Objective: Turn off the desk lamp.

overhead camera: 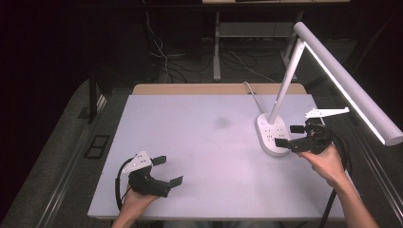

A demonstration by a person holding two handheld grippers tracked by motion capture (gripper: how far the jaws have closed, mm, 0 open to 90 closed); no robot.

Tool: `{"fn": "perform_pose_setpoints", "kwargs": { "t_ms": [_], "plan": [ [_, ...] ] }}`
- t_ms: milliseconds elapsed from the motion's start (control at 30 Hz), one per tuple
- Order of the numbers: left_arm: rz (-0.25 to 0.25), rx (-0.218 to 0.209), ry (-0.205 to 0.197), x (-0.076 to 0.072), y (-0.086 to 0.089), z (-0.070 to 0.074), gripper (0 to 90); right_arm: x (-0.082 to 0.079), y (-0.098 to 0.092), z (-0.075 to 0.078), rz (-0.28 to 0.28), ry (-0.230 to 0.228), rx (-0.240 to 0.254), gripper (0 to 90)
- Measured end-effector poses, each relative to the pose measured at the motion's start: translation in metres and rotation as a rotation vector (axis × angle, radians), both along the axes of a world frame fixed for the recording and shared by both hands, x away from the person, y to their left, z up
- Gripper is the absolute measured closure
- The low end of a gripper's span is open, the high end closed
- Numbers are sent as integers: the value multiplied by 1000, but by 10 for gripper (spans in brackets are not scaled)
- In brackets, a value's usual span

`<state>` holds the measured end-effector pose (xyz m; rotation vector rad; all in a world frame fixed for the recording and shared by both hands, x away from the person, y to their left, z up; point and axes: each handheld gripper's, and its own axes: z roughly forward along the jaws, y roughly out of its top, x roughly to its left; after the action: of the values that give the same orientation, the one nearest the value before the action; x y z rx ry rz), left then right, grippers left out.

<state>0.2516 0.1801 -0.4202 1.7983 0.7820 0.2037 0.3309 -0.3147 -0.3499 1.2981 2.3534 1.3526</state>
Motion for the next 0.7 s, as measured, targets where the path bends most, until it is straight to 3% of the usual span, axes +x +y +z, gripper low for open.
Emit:
{"fn": "perform_pose_setpoints", "kwargs": {
  "t_ms": [700],
  "plan": [
    [0,2,-1,1,1,0,0,40,-15,-4,-35,28,-17,9]
  ]
}}
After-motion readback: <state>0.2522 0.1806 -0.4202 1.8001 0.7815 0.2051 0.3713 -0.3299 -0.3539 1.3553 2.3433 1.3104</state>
